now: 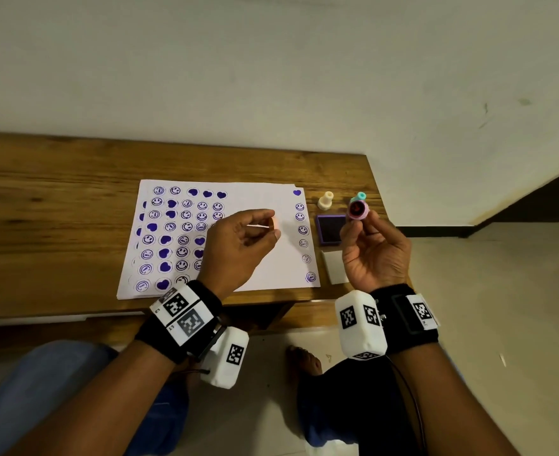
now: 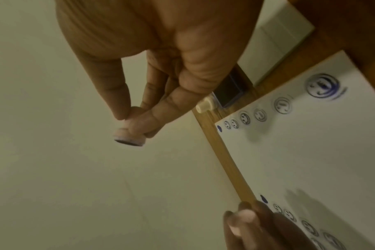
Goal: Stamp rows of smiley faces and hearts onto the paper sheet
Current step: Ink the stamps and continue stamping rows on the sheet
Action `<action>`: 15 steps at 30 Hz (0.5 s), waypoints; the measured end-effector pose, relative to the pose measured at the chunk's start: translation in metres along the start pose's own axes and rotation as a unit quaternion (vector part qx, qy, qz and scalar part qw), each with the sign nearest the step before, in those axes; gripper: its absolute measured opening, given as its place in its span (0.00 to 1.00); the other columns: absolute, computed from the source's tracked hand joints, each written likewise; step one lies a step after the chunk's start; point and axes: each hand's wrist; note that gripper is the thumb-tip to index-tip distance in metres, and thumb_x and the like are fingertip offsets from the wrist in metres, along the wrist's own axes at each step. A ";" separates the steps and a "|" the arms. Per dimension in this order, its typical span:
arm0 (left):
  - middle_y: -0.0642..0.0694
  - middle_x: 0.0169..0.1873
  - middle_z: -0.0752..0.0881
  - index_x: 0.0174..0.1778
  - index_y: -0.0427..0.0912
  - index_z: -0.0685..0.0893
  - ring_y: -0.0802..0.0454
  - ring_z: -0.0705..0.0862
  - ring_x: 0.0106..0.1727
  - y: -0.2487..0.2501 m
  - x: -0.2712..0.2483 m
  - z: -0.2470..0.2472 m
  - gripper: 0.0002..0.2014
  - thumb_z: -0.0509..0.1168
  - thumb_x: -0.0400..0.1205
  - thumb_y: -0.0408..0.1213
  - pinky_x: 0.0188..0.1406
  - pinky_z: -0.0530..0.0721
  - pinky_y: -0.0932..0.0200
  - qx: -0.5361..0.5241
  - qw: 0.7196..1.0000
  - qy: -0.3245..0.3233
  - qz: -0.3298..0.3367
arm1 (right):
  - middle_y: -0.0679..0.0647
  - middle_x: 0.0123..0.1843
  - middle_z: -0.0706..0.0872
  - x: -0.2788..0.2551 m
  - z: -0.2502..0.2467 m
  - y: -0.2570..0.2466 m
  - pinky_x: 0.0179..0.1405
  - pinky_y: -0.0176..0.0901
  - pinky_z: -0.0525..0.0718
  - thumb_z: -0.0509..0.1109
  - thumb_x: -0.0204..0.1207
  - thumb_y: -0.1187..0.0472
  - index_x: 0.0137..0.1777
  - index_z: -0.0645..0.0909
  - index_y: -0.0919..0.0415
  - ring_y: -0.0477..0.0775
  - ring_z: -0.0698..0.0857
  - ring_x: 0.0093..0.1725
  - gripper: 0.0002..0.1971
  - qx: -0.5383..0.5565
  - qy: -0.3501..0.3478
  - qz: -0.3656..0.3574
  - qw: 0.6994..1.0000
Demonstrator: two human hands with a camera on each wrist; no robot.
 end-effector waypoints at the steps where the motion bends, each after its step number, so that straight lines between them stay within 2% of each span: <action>1: 0.49 0.47 0.91 0.59 0.44 0.87 0.56 0.91 0.46 0.001 0.000 0.000 0.16 0.75 0.75 0.31 0.45 0.85 0.68 0.004 1.000 0.003 -0.001 | 0.65 0.51 0.89 0.000 0.000 -0.006 0.32 0.35 0.91 0.72 0.74 0.69 0.53 0.86 0.70 0.54 0.91 0.37 0.08 -0.015 0.020 -0.022 0.999; 3: 0.49 0.47 0.91 0.59 0.45 0.87 0.56 0.91 0.46 0.006 0.002 0.001 0.16 0.75 0.75 0.31 0.45 0.85 0.67 0.015 1.000 0.003 -0.001 | 0.63 0.50 0.89 0.002 -0.002 -0.018 0.35 0.33 0.90 0.74 0.75 0.69 0.51 0.87 0.68 0.52 0.91 0.40 0.07 -0.121 0.038 -0.091 0.988; 4: 0.50 0.47 0.91 0.59 0.44 0.87 0.56 0.91 0.46 0.009 0.003 0.003 0.16 0.75 0.75 0.32 0.45 0.85 0.67 0.024 1.000 0.000 0.000 | 0.61 0.49 0.90 0.004 -0.002 -0.024 0.36 0.33 0.89 0.75 0.74 0.68 0.51 0.88 0.68 0.52 0.91 0.42 0.07 -0.205 0.039 -0.131 0.969; 5: 0.50 0.47 0.91 0.59 0.45 0.87 0.57 0.91 0.45 0.013 0.007 0.006 0.16 0.75 0.76 0.32 0.45 0.86 0.67 0.038 0.999 -0.005 0.006 | 0.59 0.48 0.92 0.006 -0.004 -0.028 0.39 0.34 0.89 0.78 0.72 0.66 0.51 0.89 0.66 0.53 0.91 0.45 0.09 -0.298 0.043 -0.172 0.938; 7: 0.54 0.47 0.90 0.58 0.46 0.88 0.61 0.90 0.44 0.024 0.020 0.015 0.15 0.75 0.76 0.34 0.44 0.85 0.69 0.092 0.995 -0.027 0.029 | 0.56 0.47 0.94 0.008 -0.009 -0.035 0.46 0.41 0.91 0.82 0.69 0.63 0.51 0.92 0.63 0.52 0.93 0.50 0.11 -0.464 0.063 -0.241 0.850; 9: 0.55 0.46 0.90 0.57 0.46 0.88 0.63 0.89 0.42 0.035 0.042 0.028 0.14 0.75 0.76 0.34 0.41 0.83 0.74 0.151 0.986 -0.053 0.045 | 0.54 0.47 0.95 0.013 -0.017 -0.039 0.52 0.49 0.92 0.83 0.70 0.62 0.54 0.92 0.63 0.51 0.93 0.51 0.13 -0.546 0.073 -0.274 0.789; 12: 0.51 0.49 0.90 0.58 0.43 0.89 0.59 0.88 0.41 0.046 0.084 0.055 0.14 0.75 0.76 0.36 0.39 0.80 0.78 0.251 0.958 -0.095 0.101 | 0.51 0.46 0.95 0.019 -0.025 -0.045 0.55 0.53 0.92 0.84 0.69 0.60 0.55 0.92 0.61 0.47 0.93 0.50 0.14 -0.579 0.085 -0.266 0.766; 15: 0.46 0.50 0.89 0.59 0.43 0.88 0.54 0.87 0.45 0.047 0.129 0.084 0.16 0.74 0.75 0.38 0.45 0.79 0.67 0.353 0.915 -0.138 0.139 | 0.49 0.45 0.95 0.025 -0.027 -0.048 0.53 0.47 0.92 0.85 0.68 0.59 0.54 0.92 0.59 0.44 0.93 0.47 0.14 -0.586 0.109 -0.251 0.762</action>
Point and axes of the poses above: each hand's wrist, its own x-axis towards the middle knuckle, its own z-axis out of the palm, y = z × x
